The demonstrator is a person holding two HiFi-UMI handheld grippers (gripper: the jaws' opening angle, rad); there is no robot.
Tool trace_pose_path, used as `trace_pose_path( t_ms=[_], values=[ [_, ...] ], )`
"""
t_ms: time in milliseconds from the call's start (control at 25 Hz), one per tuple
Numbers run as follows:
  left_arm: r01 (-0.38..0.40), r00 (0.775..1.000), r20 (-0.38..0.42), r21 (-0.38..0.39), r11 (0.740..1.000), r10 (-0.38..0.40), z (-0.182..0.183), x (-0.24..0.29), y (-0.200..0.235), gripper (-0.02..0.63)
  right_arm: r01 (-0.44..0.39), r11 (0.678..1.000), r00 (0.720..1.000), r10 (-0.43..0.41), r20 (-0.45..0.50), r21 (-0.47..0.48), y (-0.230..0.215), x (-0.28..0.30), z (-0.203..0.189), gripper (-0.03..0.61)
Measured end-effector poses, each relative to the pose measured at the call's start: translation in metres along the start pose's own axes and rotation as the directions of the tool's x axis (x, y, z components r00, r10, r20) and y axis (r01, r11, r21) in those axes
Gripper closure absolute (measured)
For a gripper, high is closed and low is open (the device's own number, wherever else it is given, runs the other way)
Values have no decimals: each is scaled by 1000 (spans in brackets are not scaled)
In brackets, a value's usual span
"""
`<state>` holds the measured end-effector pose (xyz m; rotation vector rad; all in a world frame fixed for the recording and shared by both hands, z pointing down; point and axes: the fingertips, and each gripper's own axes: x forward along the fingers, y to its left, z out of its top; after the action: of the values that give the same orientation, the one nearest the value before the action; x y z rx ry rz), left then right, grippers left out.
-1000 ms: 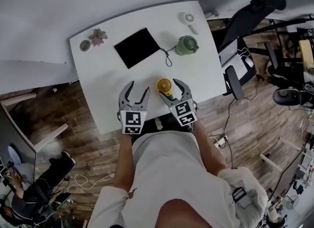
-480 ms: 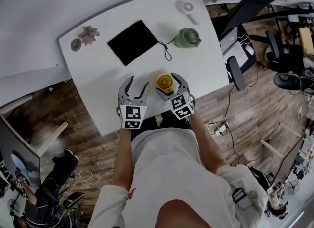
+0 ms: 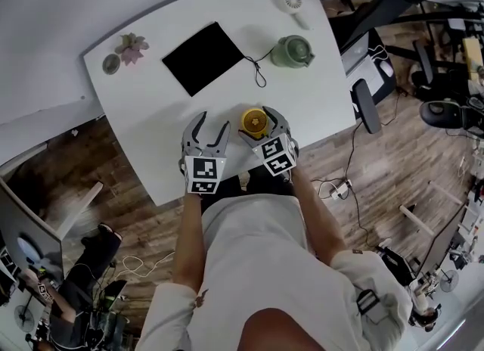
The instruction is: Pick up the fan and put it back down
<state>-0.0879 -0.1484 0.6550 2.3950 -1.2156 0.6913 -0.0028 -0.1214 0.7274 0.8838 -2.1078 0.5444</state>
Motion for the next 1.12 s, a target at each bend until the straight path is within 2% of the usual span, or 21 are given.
trace_pose_path(
  t_ms=[560, 1120],
  values=[
    [-26, 1000, 15, -5, 1000, 26, 2, -10, -1, 371, 14, 1000, 1000, -14, 4, 22, -2, -2, -1, 178],
    [-66, 995, 79, 6, 998, 65, 25, -29, -11, 373, 27, 999, 992, -24, 124, -19, 3, -38, 33, 179]
  ],
)
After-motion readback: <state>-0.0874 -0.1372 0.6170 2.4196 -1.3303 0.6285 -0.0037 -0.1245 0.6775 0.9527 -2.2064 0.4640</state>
